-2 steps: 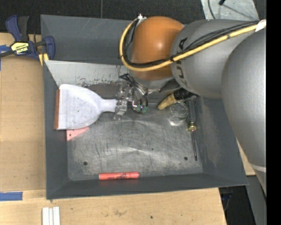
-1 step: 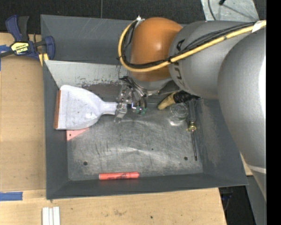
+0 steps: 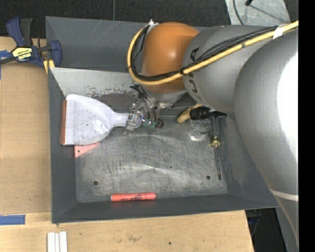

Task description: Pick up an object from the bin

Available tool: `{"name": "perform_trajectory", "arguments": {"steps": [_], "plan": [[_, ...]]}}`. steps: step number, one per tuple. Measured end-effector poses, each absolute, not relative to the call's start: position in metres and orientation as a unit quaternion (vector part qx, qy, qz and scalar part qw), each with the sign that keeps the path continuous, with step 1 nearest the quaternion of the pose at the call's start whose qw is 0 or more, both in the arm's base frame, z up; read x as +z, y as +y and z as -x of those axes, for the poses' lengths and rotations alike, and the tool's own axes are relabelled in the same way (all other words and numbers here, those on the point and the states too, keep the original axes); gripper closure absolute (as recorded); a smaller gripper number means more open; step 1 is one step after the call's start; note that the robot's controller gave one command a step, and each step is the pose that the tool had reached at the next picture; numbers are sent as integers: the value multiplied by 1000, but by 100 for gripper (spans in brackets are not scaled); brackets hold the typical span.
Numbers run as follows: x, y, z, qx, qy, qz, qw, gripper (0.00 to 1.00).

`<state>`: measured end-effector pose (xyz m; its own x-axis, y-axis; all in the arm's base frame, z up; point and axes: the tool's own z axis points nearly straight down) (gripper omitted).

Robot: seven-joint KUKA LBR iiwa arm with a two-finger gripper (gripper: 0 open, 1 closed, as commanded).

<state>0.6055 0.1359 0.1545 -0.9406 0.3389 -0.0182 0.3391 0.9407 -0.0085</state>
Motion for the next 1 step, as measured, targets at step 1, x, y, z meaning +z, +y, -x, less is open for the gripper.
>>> {"name": "perform_trajectory", "arguments": {"steps": [1], "plan": [[160,135,-602,-8,980,-199,-5,100]]}}
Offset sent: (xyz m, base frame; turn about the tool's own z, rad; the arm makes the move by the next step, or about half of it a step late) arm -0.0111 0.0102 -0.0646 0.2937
